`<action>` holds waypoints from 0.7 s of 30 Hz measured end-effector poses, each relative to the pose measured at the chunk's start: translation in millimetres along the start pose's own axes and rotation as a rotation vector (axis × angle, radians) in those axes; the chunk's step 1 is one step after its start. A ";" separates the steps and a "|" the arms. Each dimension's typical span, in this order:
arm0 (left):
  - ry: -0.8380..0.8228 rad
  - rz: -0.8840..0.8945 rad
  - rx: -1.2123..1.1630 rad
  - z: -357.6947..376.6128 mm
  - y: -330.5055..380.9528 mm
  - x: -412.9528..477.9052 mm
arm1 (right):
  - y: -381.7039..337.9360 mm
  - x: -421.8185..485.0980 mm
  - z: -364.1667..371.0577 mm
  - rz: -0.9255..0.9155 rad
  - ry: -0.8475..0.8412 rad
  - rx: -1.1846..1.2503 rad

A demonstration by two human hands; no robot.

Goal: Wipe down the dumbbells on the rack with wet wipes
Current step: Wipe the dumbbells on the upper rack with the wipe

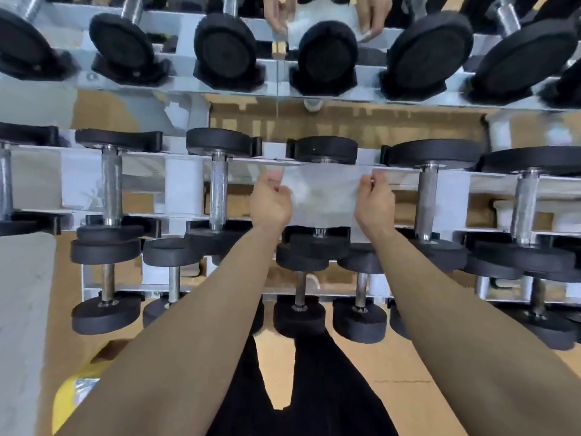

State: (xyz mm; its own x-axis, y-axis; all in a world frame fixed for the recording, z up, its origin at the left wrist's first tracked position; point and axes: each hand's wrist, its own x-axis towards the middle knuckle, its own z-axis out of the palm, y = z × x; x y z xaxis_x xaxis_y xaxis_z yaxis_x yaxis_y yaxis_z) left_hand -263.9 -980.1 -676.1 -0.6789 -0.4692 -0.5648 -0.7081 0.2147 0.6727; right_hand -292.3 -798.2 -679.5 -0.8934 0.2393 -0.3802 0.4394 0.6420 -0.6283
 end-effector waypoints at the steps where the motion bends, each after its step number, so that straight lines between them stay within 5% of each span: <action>1: 0.013 -0.031 0.031 4.7 -0.7 2.7 | 5.6 4.2 2.8 0.029 -0.008 -0.017; 3: 0.132 0.000 0.101 7.8 1.1 2.1 | 9.4 5.9 4.7 0.070 0.028 -0.022; 7: 0.323 0.340 0.011 16.2 7.1 -18.7 | 3.2 -10.5 1.3 0.056 0.167 0.046; 12: -0.060 -0.008 -0.035 69.5 19.7 -36.2 | 12.2 -44.2 19.9 0.146 0.055 0.255; 21: -0.080 -0.169 -0.168 93.8 27.1 -1.6 | 18.1 -62.6 45.5 0.199 0.089 0.405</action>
State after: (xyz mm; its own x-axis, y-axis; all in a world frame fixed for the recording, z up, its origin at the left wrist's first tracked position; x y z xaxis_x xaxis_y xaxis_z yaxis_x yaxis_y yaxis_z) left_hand -300.3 -893.2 -701.8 -0.5718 -0.4155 -0.7074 -0.7750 -0.0095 0.6319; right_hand -224.1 -834.7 -697.9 -0.7845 0.4024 -0.4719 0.5889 0.2450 -0.7701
